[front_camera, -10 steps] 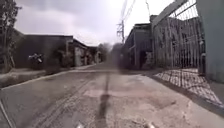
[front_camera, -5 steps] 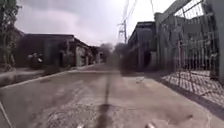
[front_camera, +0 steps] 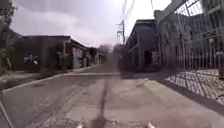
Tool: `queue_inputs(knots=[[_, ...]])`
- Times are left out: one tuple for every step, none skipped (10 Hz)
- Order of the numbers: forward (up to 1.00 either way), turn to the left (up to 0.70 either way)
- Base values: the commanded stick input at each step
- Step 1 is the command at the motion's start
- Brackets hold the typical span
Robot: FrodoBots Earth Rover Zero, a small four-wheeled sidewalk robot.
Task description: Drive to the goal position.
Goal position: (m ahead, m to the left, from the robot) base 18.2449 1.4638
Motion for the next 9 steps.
queue_inputs(knots=[[0.7, 0.01], [0.7, 0.01], [0.7, 0.01], [0.7, 0.01], [0.7, 0.02], [0.7, 0.11], [0.7, 0.14], [0.7, 0.14], [0.7, 0.14]])
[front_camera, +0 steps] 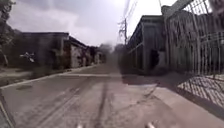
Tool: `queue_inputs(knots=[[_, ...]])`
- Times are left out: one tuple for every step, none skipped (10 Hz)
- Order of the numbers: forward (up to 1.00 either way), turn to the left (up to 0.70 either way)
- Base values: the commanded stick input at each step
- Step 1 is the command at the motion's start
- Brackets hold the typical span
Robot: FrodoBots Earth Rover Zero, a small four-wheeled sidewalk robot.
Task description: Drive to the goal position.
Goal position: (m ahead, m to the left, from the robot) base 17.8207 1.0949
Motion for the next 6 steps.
queue_inputs(knots=[[0.7, 0.12], [0.7, 0.08], [0.7, 0.01], [0.7, 0.01], [0.7, 0.01], [0.7, 0.01]])
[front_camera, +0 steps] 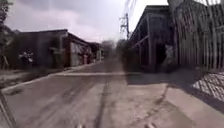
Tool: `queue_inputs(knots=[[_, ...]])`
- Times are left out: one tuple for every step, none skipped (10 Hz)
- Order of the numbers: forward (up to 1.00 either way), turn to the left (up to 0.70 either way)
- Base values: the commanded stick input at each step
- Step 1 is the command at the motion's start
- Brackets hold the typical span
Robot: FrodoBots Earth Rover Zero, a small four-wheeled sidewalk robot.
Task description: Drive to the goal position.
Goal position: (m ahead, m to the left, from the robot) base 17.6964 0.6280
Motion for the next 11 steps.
queue_inputs(knots=[[0.7, 0.01], [0.7, 0.01], [0.7, 0.01], [0.7, 0.01], [0.7, 0.01], [0.7, 0.01], [0.7, 0.01], [0.7, 0.01], [0.7, 0.09], [0.7, 0.13], [0.7, 0.14]])
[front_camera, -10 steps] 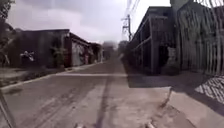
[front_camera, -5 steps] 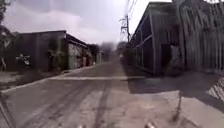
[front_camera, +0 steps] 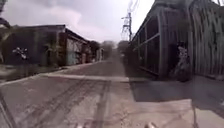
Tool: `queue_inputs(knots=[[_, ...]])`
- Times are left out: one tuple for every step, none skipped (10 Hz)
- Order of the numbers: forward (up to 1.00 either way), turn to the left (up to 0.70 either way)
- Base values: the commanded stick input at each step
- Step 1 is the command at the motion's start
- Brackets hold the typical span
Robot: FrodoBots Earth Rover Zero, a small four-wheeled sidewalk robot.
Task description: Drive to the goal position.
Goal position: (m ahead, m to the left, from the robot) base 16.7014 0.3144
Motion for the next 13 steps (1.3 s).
queue_inputs(knots=[[0.7, 0.14], [0.7, 0.14], [0.7, 0.13], [0.7, 0.07], [0.7, 0.02], [0.7, 0.01], [0.7, 0.01], [0.7, 0.01], [0.7, 0.01], [0.7, 0.01], [0.7, 0.01], [0.7, 0.01], [0.7, 0.01]])
